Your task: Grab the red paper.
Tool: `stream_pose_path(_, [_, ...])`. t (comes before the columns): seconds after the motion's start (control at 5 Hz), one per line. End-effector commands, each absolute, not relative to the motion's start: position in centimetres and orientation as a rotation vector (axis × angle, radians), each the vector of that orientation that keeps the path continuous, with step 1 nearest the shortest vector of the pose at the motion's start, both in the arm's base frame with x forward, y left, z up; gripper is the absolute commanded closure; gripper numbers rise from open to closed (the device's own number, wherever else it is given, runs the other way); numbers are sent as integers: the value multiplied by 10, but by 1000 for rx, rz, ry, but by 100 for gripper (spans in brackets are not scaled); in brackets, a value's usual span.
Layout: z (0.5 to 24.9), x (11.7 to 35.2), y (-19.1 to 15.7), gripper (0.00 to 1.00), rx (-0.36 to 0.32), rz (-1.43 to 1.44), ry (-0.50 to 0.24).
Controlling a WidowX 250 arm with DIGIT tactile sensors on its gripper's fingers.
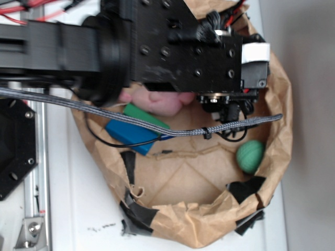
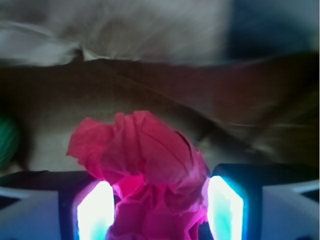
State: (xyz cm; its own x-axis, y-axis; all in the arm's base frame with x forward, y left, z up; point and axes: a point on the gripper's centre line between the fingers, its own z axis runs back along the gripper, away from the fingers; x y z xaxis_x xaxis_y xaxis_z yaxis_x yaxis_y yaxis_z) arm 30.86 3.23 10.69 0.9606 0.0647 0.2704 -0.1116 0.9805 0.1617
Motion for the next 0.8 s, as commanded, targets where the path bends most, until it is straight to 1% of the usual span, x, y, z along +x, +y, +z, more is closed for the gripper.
stream_pose_path(0.0, [214, 286, -1, 100, 41, 48, -208])
stream_pose_path(0.2, [226, 276, -23, 100, 119, 110, -251])
stream_pose_path(0.4, [223, 278, -32, 100, 131, 91, -240])
stream_pose_path(0.6, [215, 278, -31, 100, 138, 93, -215])
